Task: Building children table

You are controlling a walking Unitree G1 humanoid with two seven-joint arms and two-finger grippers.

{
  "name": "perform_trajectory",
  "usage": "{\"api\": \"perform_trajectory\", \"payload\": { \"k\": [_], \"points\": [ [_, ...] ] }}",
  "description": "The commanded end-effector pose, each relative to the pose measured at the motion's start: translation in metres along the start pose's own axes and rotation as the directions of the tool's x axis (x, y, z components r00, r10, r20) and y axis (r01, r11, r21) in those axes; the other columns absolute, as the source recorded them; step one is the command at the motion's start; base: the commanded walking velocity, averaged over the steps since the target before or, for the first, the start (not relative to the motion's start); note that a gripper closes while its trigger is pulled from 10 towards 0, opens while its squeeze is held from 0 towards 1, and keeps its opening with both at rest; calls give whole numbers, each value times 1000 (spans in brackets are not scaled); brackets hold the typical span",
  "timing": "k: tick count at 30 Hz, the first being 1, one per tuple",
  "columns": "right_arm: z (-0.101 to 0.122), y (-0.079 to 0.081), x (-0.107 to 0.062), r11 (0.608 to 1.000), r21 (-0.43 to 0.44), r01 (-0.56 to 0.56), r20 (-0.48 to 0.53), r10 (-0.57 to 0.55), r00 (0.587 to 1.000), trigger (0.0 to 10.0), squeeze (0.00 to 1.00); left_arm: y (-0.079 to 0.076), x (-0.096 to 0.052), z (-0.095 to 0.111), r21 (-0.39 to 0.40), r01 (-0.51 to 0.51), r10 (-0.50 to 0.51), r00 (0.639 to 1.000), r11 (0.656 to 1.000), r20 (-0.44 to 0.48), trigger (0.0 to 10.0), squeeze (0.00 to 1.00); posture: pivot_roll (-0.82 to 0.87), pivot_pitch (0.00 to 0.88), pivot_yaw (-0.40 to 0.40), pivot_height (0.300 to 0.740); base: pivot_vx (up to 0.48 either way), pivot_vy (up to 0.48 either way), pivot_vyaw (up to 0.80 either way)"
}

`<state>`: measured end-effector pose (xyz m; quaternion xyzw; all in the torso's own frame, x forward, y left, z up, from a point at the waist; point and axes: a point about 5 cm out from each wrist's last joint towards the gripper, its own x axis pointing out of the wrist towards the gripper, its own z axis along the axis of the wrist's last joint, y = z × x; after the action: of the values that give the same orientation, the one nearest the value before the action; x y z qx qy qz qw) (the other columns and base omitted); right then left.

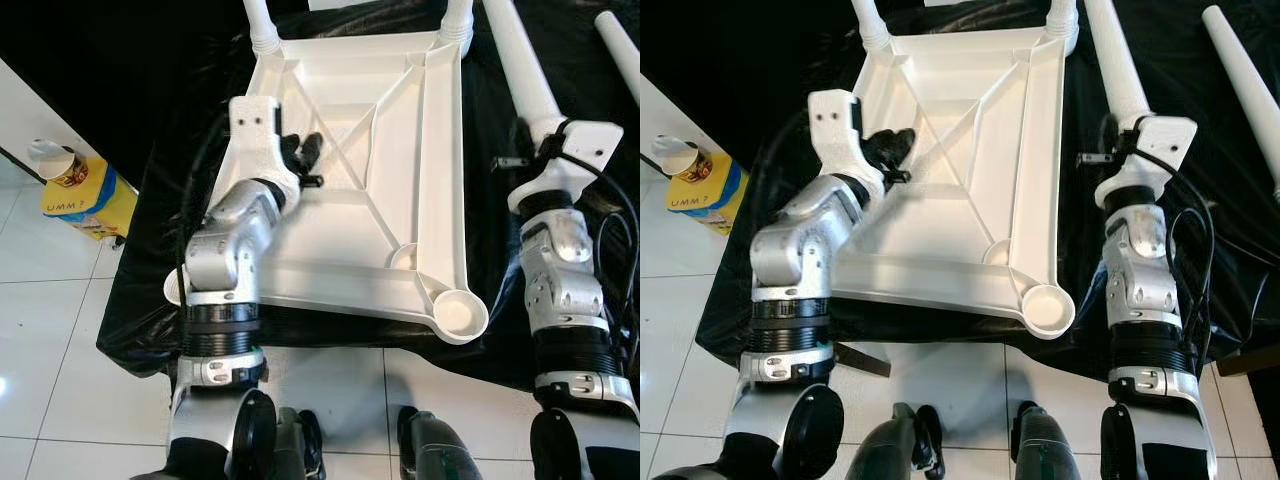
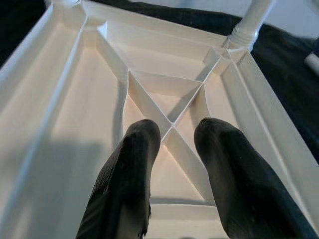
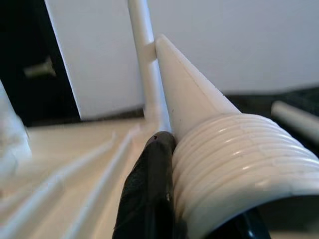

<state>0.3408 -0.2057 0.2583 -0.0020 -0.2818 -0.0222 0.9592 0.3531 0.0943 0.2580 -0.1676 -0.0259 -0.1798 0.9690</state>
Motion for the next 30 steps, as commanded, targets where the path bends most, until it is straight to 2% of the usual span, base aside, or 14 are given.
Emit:
{"api": "perform_trajectory", "payload": {
  "k": [1, 2, 3, 4, 5, 6, 7, 11, 12, 17, 23, 24, 26, 30],
  "points": [
    [27, 19, 8, 998, 3, -70, 136, 69, 988, 10000, 0, 7, 0, 2, -73, -7, 8, 1000, 997, 14, 10000, 0, 30, 107, 72, 740, 0, 0, 0],
    [27, 19, 8, 998, 3, -70, 136, 69, 988, 10000, 0, 7, 0, 2, -73, -7, 8, 1000, 997, 14, 10000, 0, 30, 107, 72, 740, 0, 0, 0],
    [45, 20, 12, 997, 10, -72, 221, 68, 973, 10000, 0, 6, 2, 3, -113, 9, -7, 1000, 994, 17, 10000, 0, 27, 102, 70, 740, 0, 0, 0],
    [45, 20, 12, 997, 10, -72, 221, 68, 973, 10000, 0, 6, 2, 3, -113, 9, -7, 1000, 994, 17, 10000, 0, 27, 102, 70, 740, 0, 0, 0],
    [59, 22, 13, 997, 15, -81, 287, 73, 955, 10000, 0, 6, 2, 3, -116, 12, -10, 1000, 993, 20, 10000, 0, 26, 99, 70, 740, 0, 0, 0],
    [59, 22, 13, 997, 15, -81, 287, 73, 955, 10000, 0, 6, 2, 3, -116, 12, -10, 1000, 993, 20, 10000, 0, 26, 99, 70, 740, 0, 0, 0],
    [73, 24, 14, 996, 10, -90, 352, 81, 932, 10000, 0, 6, 3, 4, -115, 16, -13, 1000, 993, 29, 10000, 0, 25, 98, 71, 740, 0, 0, 0],
    [90, 29, 14, 994, 0, -106, 424, 96, 901, 10000, 0, 5, 4, 5, -91, 29, -25, 999, 995, 49, 10000, 0, 22, 92, 72, 740, 0, 0, 0],
    [100, 35, 15, 992, -1, -125, 457, 112, 882, 10000, 0, 2, 5, 5, -81, 67, -64, 997, 994, 50, 10000, 0, 14, 86, 75, 740, 0, 0, 0],
    [103, 41, 14, 989, -21, -148, 471, 140, 871, 10000, 0, -3, 6, 6, -101, 135, -129, 990, 986, 56, 10000, 0, 9, 80, 76, 740, 0, 0, 0],
    [85, 47, 4, 978, -40, -203, 408, 202, 890, 10000, 0, -18, 7, 14, -81, 270, -262, 960, 959, 97, 10000, 0, 5, 74, 74, 740, 0, 0, 0],
    [77, 49, -2, 975, -37, -221, 380, 218, 899, 10000, 0, -21, 7, 15, -116, 311, -300, 948, 943, 103, 10000, 1000, 7, 75, 75, 740, 0, 0, 0],
    [65, 50, -12, 969, -33, -247, 333, 243, 911, 10000, 0, -25, 6, 19, -166, 382, -365, 923, 909, 125, 10000, 1000, 8, 74, 75, 740, 0, 0, 0],
    [54, 52, -23, 963, -29, -266, 282, 263, 922, 10000, 0, -28, 5, 21, -190, 440, -421, 897, 878, 131, 10000, 1000, 11, 79, 77, 740, 0, 0, 0]
  ]
}}
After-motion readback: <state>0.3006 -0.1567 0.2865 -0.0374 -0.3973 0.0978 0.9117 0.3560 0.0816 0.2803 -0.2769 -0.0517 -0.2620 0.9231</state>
